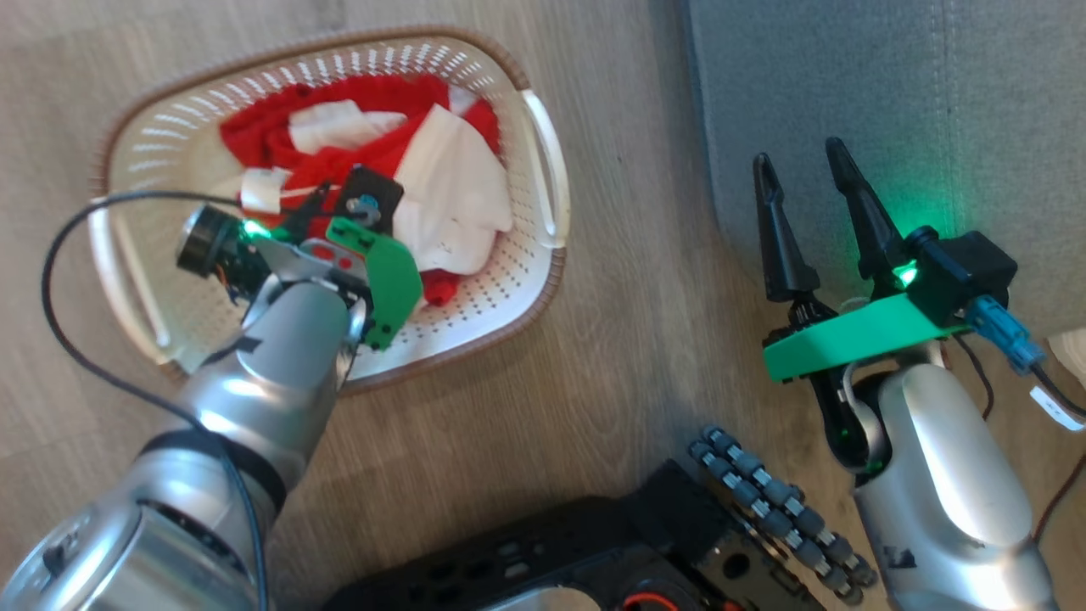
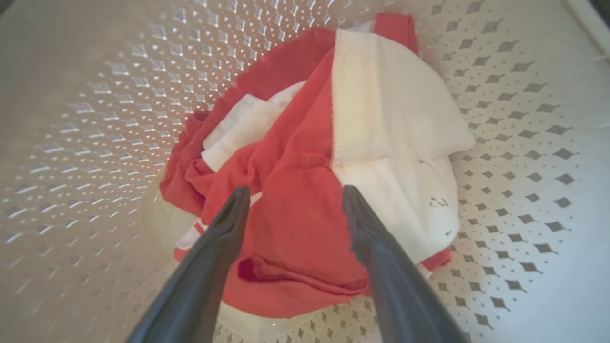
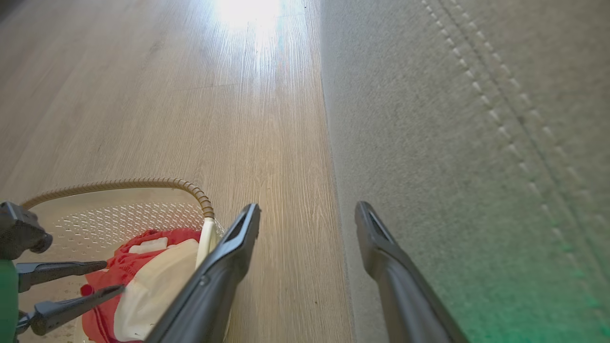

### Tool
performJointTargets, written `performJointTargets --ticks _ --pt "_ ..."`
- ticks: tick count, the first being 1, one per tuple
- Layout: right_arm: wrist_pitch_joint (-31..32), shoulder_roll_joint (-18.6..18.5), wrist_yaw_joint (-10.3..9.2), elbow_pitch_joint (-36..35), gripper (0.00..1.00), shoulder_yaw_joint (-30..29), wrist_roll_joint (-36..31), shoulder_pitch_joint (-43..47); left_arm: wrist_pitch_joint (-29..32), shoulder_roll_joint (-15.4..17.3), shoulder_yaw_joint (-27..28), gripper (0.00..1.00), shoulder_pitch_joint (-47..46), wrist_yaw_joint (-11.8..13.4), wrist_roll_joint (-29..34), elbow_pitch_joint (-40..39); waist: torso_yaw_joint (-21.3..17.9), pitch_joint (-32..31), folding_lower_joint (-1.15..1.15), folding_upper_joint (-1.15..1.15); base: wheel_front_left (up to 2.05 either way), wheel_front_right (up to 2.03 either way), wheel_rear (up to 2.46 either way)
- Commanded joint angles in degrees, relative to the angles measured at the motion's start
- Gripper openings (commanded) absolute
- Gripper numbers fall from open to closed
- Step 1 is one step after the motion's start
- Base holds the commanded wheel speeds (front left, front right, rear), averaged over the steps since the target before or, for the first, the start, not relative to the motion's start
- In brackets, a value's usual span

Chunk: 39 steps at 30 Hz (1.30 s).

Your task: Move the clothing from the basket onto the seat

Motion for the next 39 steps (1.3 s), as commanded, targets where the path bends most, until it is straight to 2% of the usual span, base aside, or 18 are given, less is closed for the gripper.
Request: performJointTargets --ticks 1,15,16,17,18,30,39 --pt "-0.1 0.0 0.03 -0.5 1.00 1.0 0.4 1.4 0.2 0.4 0.4 1.00 -0.7 -0.4 -0.4 0.1 -1.1 1.7 0.00 0.00 0.00 0.00 0.00" --pt "-0.1 0.6 0.03 -2.6 1.00 1.6 0.2 2.6 5.0 0.4 -2.5 1.00 -3.9 -2.0 -0.8 1.7 -1.0 4.3 0.00 0.00 0.00 0.00 0.00" --pt "-0.1 0.7 0.03 -2.6 1.00 1.6 0.2 2.6 5.2 0.4 -2.6 0.95 -3.9 -2.3 -0.9 1.7 -1.0 4.3 0.00 0.00 0.00 0.00 0.00" --pt "-0.1 0.7 0.03 -2.7 1.00 1.6 0.1 2.6 5.3 0.4 -2.8 0.11 -4.0 -2.4 -1.1 1.7 -1.0 4.4 0.00 0.00 0.00 0.00 0.00" --pt "-0.1 0.7 0.03 -2.7 1.00 1.6 0.1 2.6 5.4 0.4 -2.9 0.00 -4.0 -2.5 -1.2 1.7 -0.9 4.4 0.00 0.00 0.00 0.00 0.00" --pt "-0.1 0.7 0.03 -1.7 1.00 2.4 0.3 0.7 4.5 0.4 -3.9 0.00 -2.6 -3.5 -3.9 1.8 -0.9 2.4 0.00 0.00 0.00 0.00 0.00" --pt "-0.1 -1.0 0.03 0.1 1.00 2.3 -0.4 0.3 0.3 0.4 -3.5 0.00 2.8 -3.7 -8.3 -0.4 2.8 -6.5 0.00 0.00 0.00 0.00 0.00"
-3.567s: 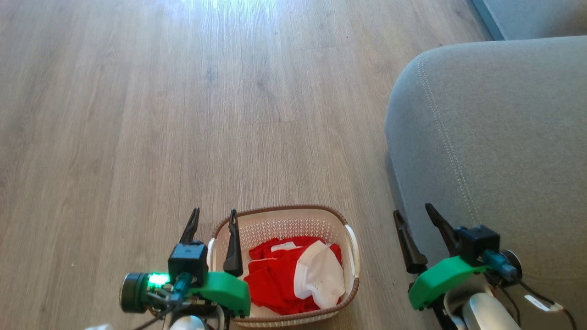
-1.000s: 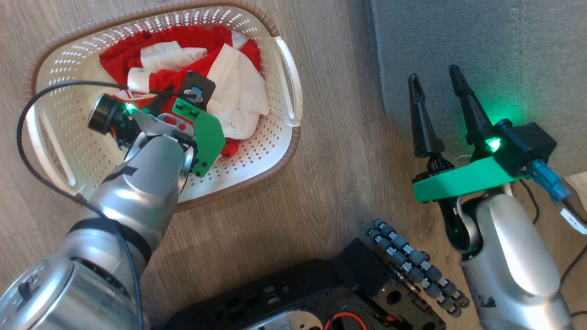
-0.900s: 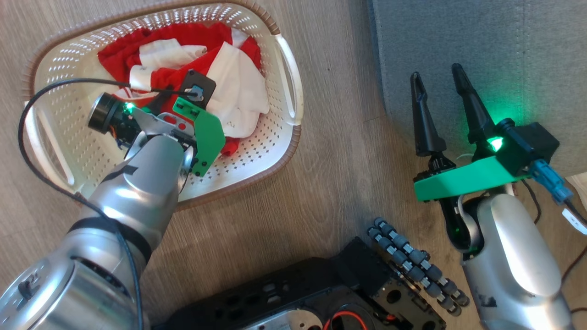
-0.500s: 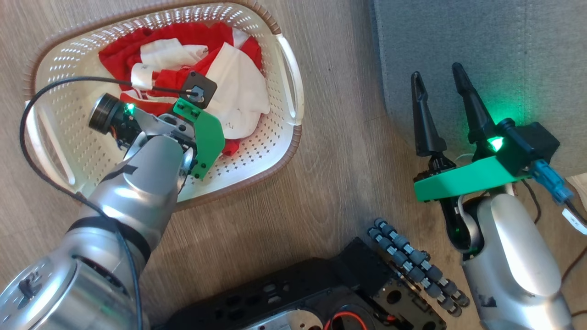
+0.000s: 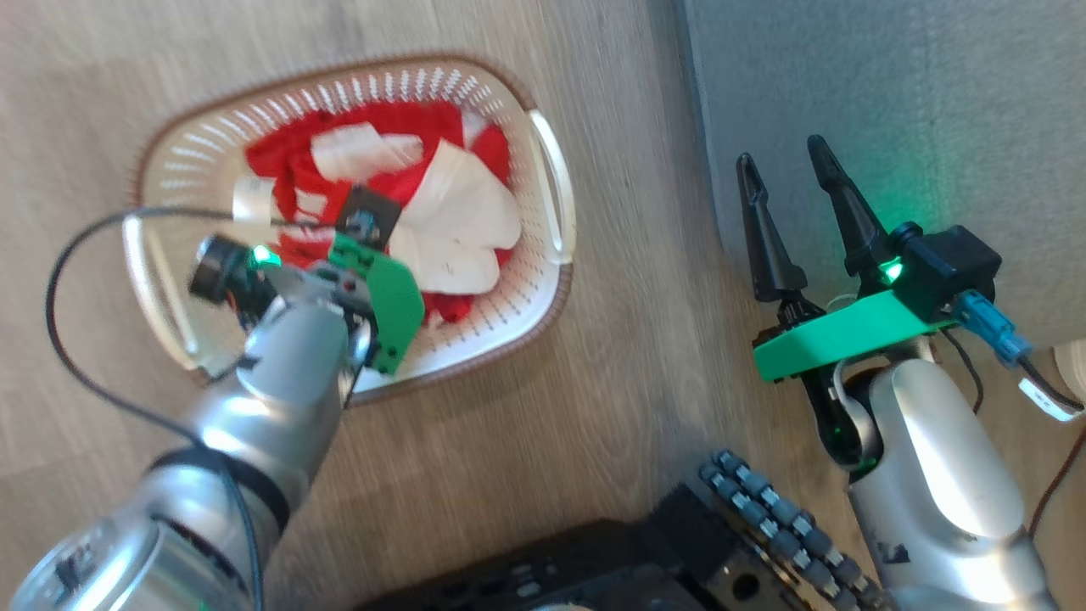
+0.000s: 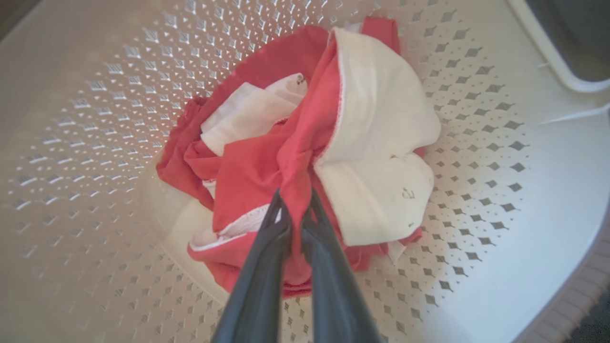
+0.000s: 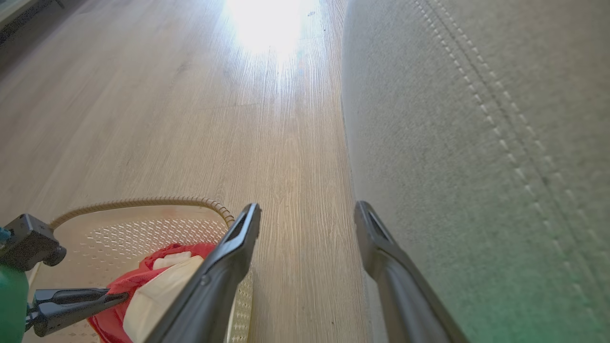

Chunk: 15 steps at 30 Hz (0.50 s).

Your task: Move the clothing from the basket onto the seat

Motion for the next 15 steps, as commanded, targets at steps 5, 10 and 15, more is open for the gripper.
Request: performJointTargets --ticks 5,10,15 --pt "0.0 -1.8 0.40 0.7 1.00 1.5 -0.8 2.1 -3.5 0.4 1.1 0.00 5.8 0.8 -4.5 -2.9 4.2 -9.8 -0.01 0.00 0.00 0.00 0.00" --pt "0.0 -2.3 0.40 2.2 1.00 1.8 -1.0 3.1 -5.9 0.4 1.0 0.00 8.9 1.0 -6.9 -4.1 5.6 -15.6 -0.01 0.00 0.00 0.00 0.00" --pt "0.0 -2.4 0.40 3.7 1.00 1.6 -1.4 4.4 -7.7 0.4 2.3 0.00 11.1 1.6 -9.2 -5.6 7.9 -22.2 -0.01 0.00 0.00 0.00 0.00"
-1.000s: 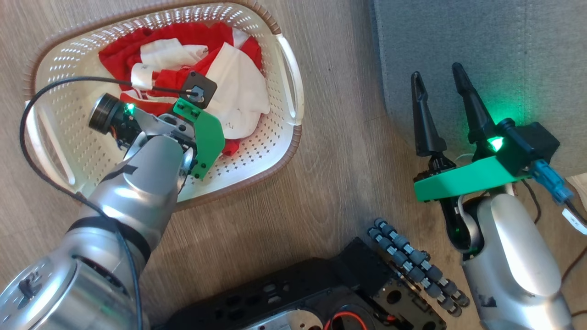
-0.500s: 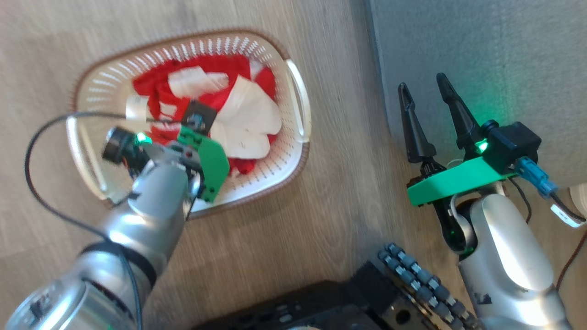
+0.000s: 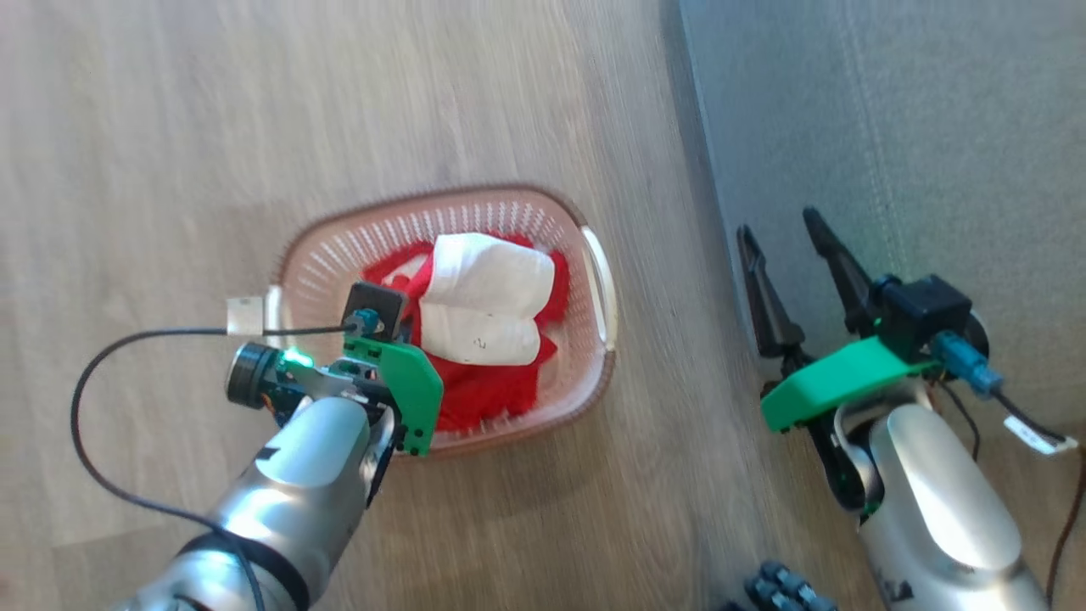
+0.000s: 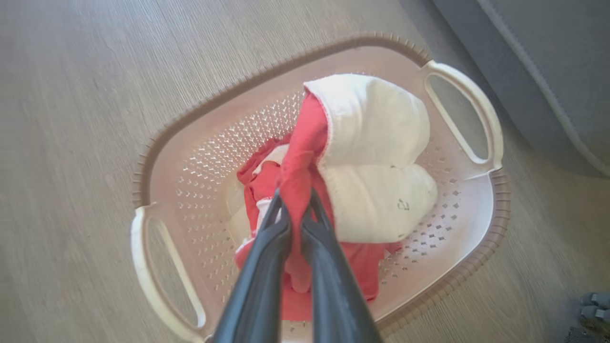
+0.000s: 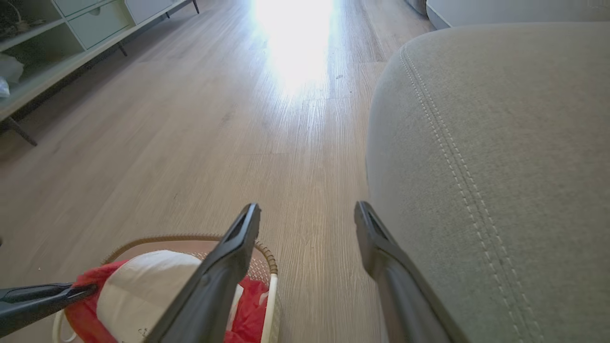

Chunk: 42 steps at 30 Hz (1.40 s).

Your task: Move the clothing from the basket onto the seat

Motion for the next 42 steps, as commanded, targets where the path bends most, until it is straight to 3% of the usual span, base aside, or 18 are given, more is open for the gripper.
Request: performJointTargets --ticks 1,9,19,33,42 --pt "-0.1 -0.5 0.40 -1.1 1.00 1.1 -0.4 1.4 -0.8 0.5 1.7 0.00 0.3 0.4 -0.4 -1.1 2.9 -5.4 0.00 0.00 0.00 0.00 0.00" --pt "-0.1 0.1 0.40 0.7 1.00 0.9 -0.8 4.2 -0.9 2.7 9.0 0.00 5.0 3.1 5.3 -13.9 5.2 -14.2 0.00 0.00 0.00 0.00 0.00" --pt "-0.1 1.4 0.40 1.7 1.00 0.9 -1.1 8.2 -0.9 4.3 20.9 0.00 13.8 4.2 14.6 -31.1 6.0 -21.8 0.00 0.00 0.00 0.00 0.00" --pt "-0.1 2.5 0.40 1.1 1.00 1.1 -1.4 11.6 -0.9 3.5 34.7 0.00 22.0 1.3 25.8 -54.7 6.2 -27.8 0.00 0.00 0.00 0.00 0.00" --pt "-0.1 2.7 0.40 0.3 1.00 2.0 -1.5 11.9 -0.9 1.4 41.5 0.00 21.6 0.5 27.7 -69.1 5.9 -28.7 0.00 0.00 0.00 0.00 0.00"
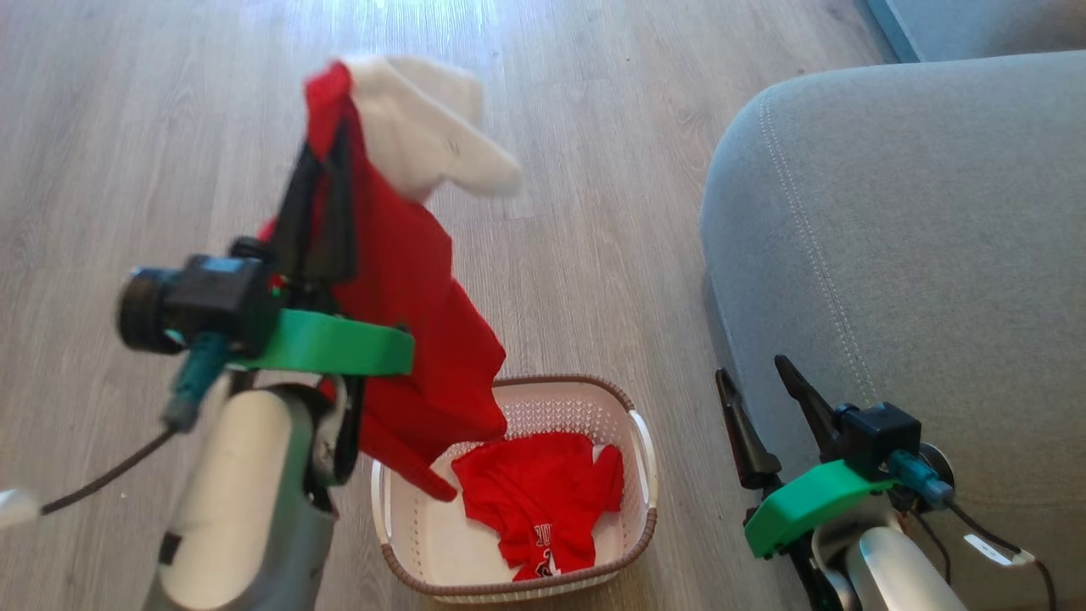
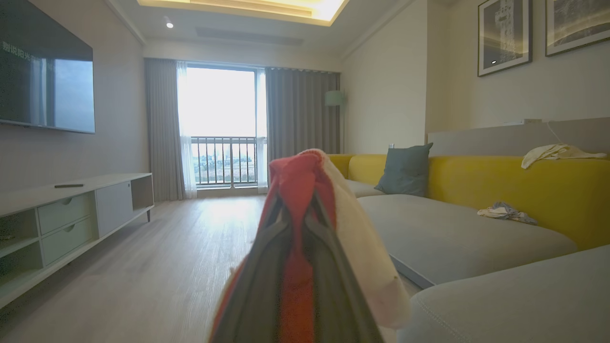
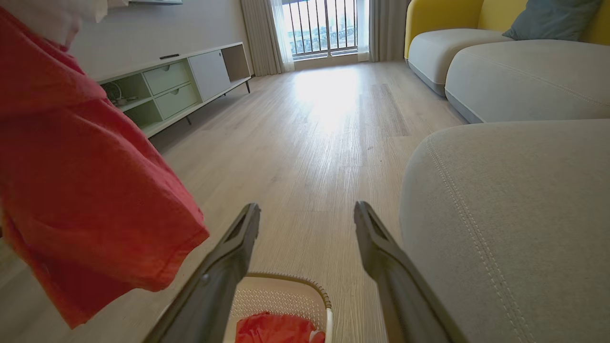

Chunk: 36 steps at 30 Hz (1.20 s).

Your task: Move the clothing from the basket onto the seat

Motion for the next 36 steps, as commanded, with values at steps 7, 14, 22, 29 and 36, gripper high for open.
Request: performJointTargets --ticks 7,14,22,29,36 --pt "-0.1 0.6 0.40 -2.5 1.00 2.0 -0.4 -0.2 -0.5 -0.4 2.5 0.00 -2.4 -1.7 0.4 -7.8 -0.4 -0.3 0.01 0.00 0.00 0.00 0.00" --pt "-0.1 0.7 0.40 -3.1 1.00 3.0 0.0 0.1 -0.5 -0.4 -2.5 0.00 -1.8 -1.8 -1.8 -7.2 -0.8 -0.6 0.01 0.00 0.00 0.00 0.00" --pt "-0.1 0.7 0.40 -3.2 1.00 3.3 0.2 0.2 -0.5 -0.4 -6.7 0.00 -1.2 -2.4 -2.8 -4.0 -0.9 -0.8 0.01 0.00 0.00 0.00 0.00" --pt "-0.1 0.7 0.40 -3.3 1.00 4.0 0.2 0.2 -0.5 -0.4 -7.2 0.00 -1.1 -2.0 -3.6 -3.5 -1.1 -1.1 0.01 0.00 0.00 0.00 0.00" --pt "-0.1 0.8 0.40 -3.6 1.00 4.1 0.1 0.0 -0.5 -0.4 -6.9 0.00 -1.2 -2.0 -3.8 -3.4 -1.2 -1.4 0.01 0.00 0.00 0.00 0.00"
